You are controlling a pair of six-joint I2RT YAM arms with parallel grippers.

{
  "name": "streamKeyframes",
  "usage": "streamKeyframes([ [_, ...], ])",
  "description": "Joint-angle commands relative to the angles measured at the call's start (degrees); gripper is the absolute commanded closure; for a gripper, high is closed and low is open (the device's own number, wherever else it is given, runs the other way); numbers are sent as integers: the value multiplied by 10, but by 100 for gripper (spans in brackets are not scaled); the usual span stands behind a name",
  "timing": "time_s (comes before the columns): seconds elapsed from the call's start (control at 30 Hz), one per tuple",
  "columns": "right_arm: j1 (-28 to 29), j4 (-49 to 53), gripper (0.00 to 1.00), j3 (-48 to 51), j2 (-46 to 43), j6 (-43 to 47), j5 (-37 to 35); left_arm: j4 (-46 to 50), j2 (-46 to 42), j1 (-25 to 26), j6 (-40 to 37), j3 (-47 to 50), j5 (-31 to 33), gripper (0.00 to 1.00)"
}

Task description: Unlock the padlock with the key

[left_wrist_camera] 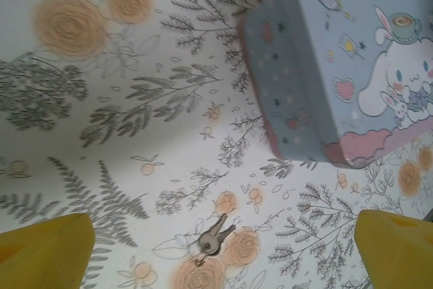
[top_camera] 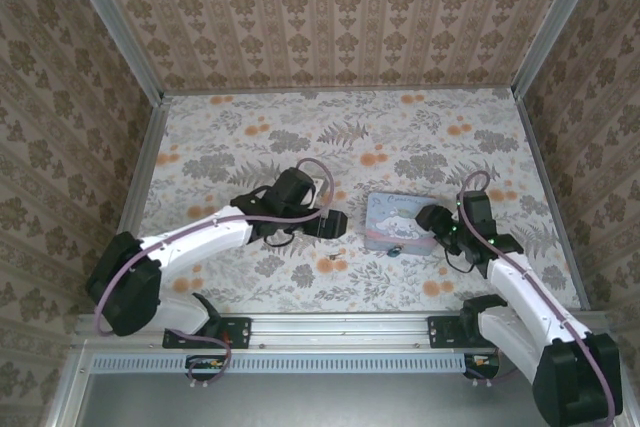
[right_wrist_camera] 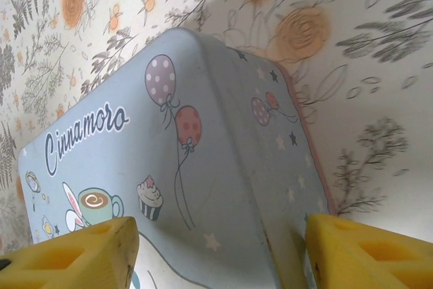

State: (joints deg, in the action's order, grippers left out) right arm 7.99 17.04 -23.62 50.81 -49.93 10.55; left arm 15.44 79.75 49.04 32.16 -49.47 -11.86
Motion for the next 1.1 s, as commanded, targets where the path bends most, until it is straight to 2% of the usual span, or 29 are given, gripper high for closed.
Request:
streamKeyframes([
  [0.0, 26, -65, 36, -7, 32, -55, -30, -41, 20, 3, 30, -11, -17, 0],
  [0.33, 102, -165, 41, -57, 165, -99, -68, -106, 84, 0, 54, -28, -32, 0],
  [0.63, 147, -198, 41, -129, 277, -96, -71, -131, 77, -55, 64, -16, -28, 0],
  [0.9, 150, -210, 41, -151, 325, -84, -62, -145, 86, -91, 60, -22, -44, 0],
  [1.07, 150, -170, 36, -172, 313, -54, -66, -143, 73, -109, 61, -12, -46, 0],
])
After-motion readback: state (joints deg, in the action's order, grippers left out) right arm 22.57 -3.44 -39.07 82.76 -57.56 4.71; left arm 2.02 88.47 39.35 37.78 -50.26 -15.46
